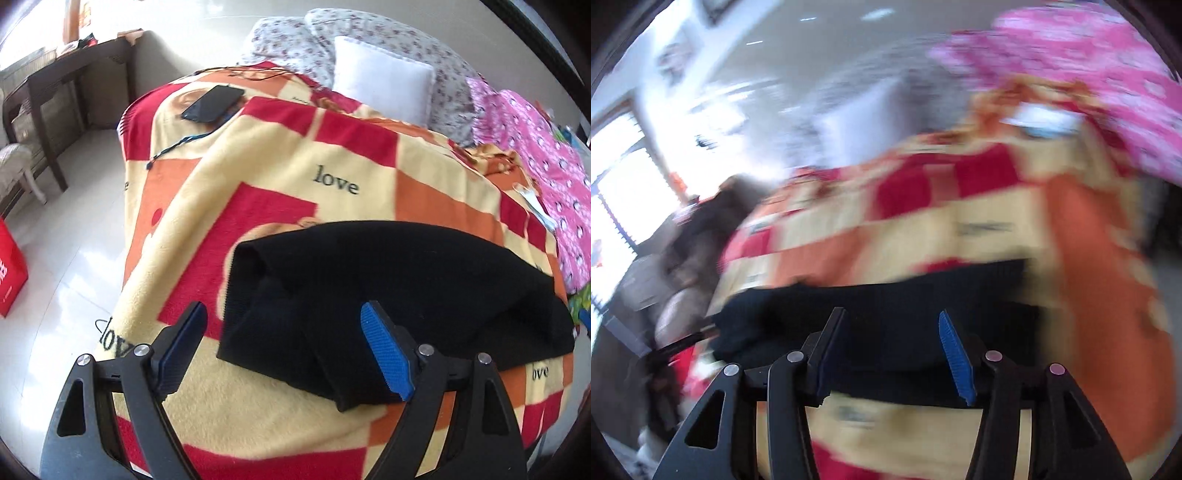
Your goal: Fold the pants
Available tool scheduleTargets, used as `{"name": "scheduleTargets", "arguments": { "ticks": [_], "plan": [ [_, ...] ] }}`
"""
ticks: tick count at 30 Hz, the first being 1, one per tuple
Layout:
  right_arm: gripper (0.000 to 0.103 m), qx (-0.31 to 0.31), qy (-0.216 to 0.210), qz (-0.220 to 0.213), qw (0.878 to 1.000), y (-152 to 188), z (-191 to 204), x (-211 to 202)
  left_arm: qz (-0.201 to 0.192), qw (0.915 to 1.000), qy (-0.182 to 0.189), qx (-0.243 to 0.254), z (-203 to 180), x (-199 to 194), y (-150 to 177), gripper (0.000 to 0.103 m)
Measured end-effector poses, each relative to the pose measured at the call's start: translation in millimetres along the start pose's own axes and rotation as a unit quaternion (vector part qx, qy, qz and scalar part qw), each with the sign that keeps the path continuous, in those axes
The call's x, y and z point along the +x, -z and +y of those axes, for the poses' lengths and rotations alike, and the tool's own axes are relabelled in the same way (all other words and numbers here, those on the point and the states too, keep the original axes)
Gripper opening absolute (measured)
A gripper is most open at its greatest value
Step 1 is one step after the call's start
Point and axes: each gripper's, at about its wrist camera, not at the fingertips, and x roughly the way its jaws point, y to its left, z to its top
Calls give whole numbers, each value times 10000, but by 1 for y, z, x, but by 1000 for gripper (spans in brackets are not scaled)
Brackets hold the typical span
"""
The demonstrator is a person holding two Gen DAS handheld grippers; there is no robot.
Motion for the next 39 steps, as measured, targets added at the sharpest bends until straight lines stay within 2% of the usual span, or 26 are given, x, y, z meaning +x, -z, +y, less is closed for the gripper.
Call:
{"name": "scheduleTargets", "arguments": {
  "ticks": [4,6,8,12,16,18,20,22,24,27,30,33,36,37,39],
  "plan": [
    [55,-567,-1137,662,9897,8,74,70,137,9999,30,-91,5,20,-10,85],
    [55,-1052,-1421,1131,9777,20,115,116,187,9998,25,-108,7,31,-17,85],
    [55,-1701,-1445,1372,9651,35,156,148,233,9997,19,-115,10,39,-23,85],
    [55,-3000,-1531,1598,9279,59,220,192,209,9996,42,-191,21,44,-33,85],
    [54,-3702,-1304,1686,9042,73,243,214,78,9995,38,-303,36,36,-36,85],
    [49,-3852,-1254,1749,8974,73,244,228,-9,9993,-16,-362,44,28,-35,85],
    [27,-3680,-1310,1769,9034,69,242,239,-56,9990,-25,-435,52,22,-33,85],
    [10,-3079,-1678,1886,9173,55,242,245,-141,9984,-41,-541,62,11,-32,85],
    [9,-2762,-1886,1787,9253,41,243,240,-290,9975,-56,-636,72,-1,-32,85],
    [9,-2500,-2313,1756,9237,31,260,232,-613,9948,-136,-805,88,-26,-36,85],
    [9,-2468,-2222,1727,9273,34,282,241,-919,9910,-269,-931,99,-51,-42,86],
    [10,-2422,-1928,1893,9318,50,295,272,-977,9909,-299,-879,98,-55,-43,86],
    [17,-1955,-2007,2205,9343,64,286,288,-874,9932,-315,-700,85,-46,-40,86],
    [18,-1868,-2055,2208,9349,64,283,286,-847,9938,-284,-660,80,-44,-38,86],
    [28,-1713,-2208,2195,9347,56,275,271,-772,9951,-171,-593,69,-38,-35,86]
  ]
}}
